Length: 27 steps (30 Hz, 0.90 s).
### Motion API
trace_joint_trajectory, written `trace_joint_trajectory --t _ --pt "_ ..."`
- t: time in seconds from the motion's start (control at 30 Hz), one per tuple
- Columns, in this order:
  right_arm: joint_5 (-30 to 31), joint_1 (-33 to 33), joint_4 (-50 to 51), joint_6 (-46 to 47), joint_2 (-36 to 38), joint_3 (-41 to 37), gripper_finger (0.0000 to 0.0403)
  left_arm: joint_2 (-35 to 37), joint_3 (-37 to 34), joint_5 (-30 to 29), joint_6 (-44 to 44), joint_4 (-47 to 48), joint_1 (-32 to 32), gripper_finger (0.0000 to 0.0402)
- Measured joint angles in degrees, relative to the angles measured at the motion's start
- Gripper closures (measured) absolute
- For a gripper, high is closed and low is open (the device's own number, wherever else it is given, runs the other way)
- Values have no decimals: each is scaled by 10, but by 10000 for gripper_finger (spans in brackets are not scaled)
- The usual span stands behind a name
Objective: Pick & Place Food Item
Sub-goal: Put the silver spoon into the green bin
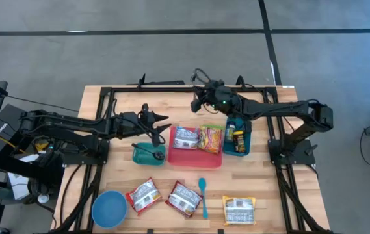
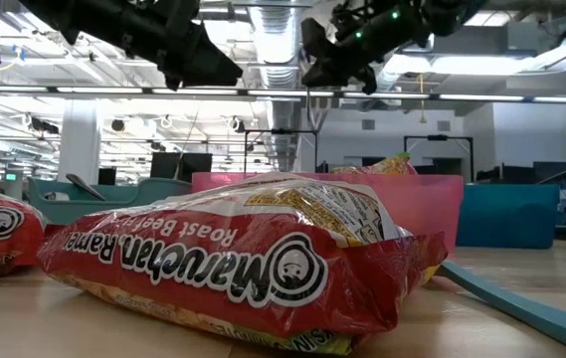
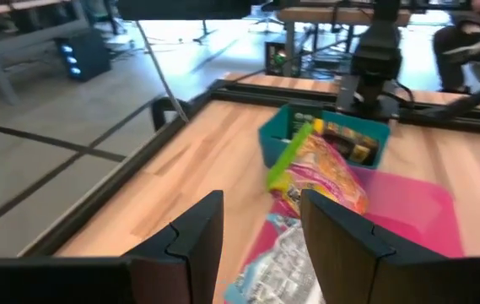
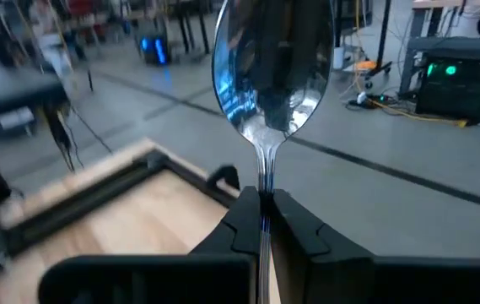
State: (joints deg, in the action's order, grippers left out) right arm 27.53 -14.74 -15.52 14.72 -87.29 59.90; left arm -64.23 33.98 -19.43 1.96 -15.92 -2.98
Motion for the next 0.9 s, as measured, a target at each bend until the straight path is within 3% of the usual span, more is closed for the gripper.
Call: trace_joint_trajectory --t 0.43,0.77,0.9 --pt "-87 -56 -188 120 0 -79 399 -23 0 -116 -10 -97 -1 247" --pt "-113 -55 -233 156 0 -79 399 -153 0 -121 -125 -282 -17 247" --pt "-114 -55 -234 162 0 -79 399 -185 0 -121 -133 -327 -19 247"
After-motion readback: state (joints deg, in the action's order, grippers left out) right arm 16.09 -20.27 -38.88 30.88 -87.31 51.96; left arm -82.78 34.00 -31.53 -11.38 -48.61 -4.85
